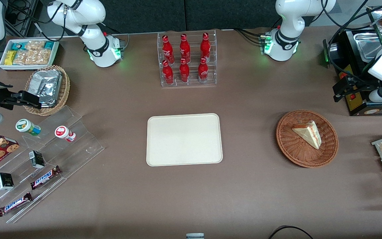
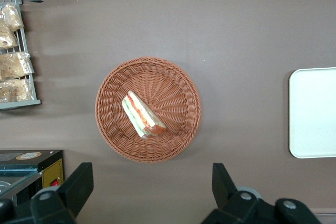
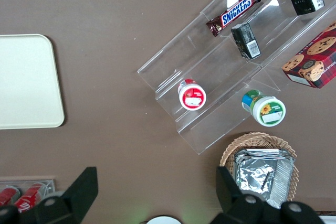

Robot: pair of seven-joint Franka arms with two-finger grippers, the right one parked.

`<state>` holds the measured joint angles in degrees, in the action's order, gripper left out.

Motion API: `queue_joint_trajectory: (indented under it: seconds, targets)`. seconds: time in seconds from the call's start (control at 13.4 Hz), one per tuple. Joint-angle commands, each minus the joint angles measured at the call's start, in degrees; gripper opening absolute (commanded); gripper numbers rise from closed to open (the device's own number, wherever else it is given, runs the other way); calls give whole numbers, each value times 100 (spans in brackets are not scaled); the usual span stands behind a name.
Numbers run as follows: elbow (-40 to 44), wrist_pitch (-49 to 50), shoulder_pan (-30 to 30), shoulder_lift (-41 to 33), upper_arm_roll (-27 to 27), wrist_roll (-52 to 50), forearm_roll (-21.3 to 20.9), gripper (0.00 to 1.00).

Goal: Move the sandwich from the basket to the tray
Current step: 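Move the left gripper down over the sandwich in the wicker basket, then close the left gripper on the triangular sandwich and lift it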

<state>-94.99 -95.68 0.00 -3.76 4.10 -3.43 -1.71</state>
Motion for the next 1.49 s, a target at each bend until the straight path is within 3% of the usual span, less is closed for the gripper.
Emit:
queue_joint_trajectory:
  seconds: [0.0, 0.37, 0.67, 1.04, 1.41]
  targets:
    - [33, 111, -35, -55, -32, -70, -5, 100]
    - [-38, 303, 44, 94, -49, -341, 12, 100]
    - [-291, 226, 220, 691, -75, -2318, -31, 100]
    - [-1362, -1423, 229, 1211, -260, -3162, -49, 100]
    - [-2461, -2839, 229, 1510, -436, -3278, -84, 100]
